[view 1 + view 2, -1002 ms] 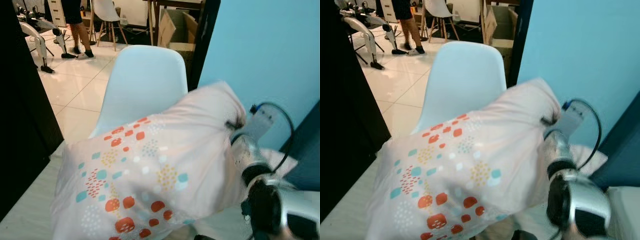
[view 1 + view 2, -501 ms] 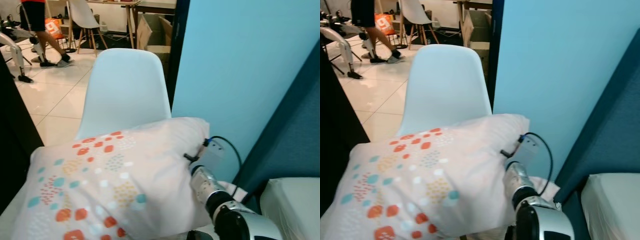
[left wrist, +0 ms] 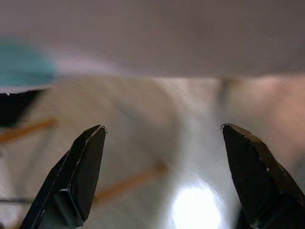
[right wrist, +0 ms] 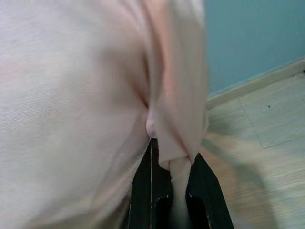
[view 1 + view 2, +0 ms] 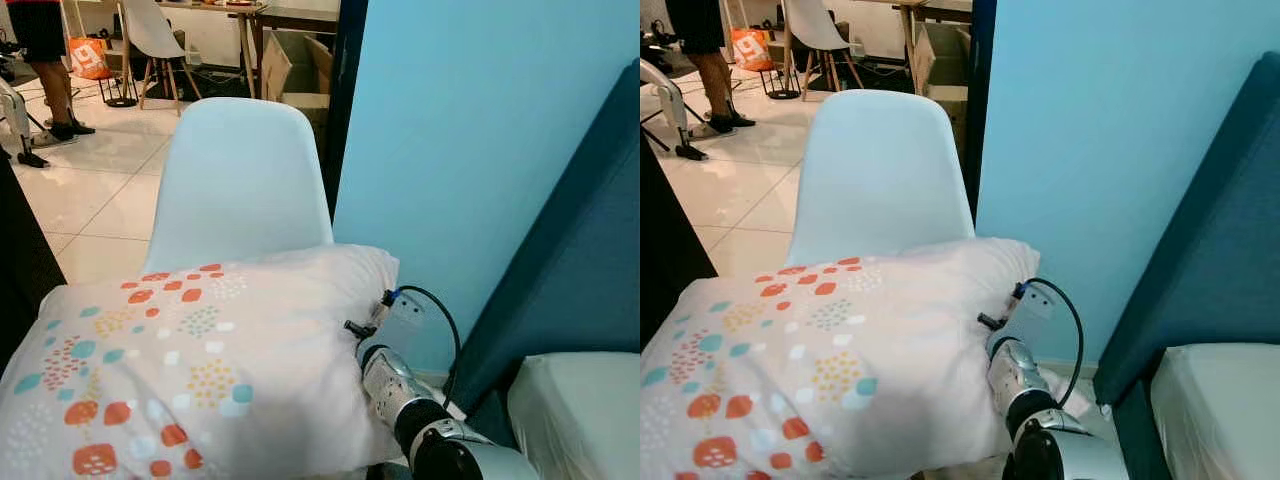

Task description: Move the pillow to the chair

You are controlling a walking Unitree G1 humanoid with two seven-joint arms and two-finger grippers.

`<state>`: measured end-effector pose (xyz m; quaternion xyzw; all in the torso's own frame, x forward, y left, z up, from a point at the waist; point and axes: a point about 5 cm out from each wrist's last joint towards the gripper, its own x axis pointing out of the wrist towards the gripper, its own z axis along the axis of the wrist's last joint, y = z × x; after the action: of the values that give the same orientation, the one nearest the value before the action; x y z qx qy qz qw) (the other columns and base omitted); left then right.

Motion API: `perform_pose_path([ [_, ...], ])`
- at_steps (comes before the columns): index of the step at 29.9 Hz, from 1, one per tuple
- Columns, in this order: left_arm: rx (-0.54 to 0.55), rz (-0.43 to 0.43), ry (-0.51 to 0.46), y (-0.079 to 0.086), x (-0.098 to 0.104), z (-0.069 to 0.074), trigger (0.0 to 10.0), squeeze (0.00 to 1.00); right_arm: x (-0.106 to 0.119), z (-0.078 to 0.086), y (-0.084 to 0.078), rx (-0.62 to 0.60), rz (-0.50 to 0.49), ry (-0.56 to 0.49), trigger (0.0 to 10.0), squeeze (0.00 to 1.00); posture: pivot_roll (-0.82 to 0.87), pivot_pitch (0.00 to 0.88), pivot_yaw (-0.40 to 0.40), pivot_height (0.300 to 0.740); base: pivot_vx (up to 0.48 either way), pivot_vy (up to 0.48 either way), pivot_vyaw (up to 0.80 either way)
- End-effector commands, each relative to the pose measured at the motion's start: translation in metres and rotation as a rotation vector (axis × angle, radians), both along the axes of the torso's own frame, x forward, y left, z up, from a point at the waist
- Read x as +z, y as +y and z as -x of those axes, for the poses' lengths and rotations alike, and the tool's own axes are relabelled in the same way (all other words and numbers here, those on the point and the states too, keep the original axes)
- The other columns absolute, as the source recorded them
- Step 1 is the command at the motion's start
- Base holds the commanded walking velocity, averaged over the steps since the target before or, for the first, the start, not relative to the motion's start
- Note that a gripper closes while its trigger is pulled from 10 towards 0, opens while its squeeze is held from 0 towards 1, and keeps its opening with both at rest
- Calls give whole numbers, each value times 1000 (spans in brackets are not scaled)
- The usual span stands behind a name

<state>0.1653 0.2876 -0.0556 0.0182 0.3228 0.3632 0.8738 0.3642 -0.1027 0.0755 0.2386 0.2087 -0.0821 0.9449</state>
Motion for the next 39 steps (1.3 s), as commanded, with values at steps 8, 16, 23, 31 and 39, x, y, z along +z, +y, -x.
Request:
perform_pose_path([
  [8,125,-119,-240,30,40,-32,10000,0,-5,3,0,19,13,20,10000,0,168,97,-117,545,0,0,0],
  [16,-74,-10,-387,11,63,-81,10000,0,-9,5,-2,16,35,32,10000,0,159,91,-103,545,0,0,0],
  [23,-148,212,-322,-18,38,-78,10000,0,-11,7,2,122,62,-6,10000,0,147,83,-100,545,0,0,0],
  [31,-130,232,-291,-17,30,-66,10000,0,-9,7,8,257,56,-57,10000,1000,147,87,-104,545,0,0,0],
  [39,-83,243,-244,-7,18,-44,10000,0,11,-9,-39,238,243,-69,10000,1000,144,80,-105,545,0,0,0],
])
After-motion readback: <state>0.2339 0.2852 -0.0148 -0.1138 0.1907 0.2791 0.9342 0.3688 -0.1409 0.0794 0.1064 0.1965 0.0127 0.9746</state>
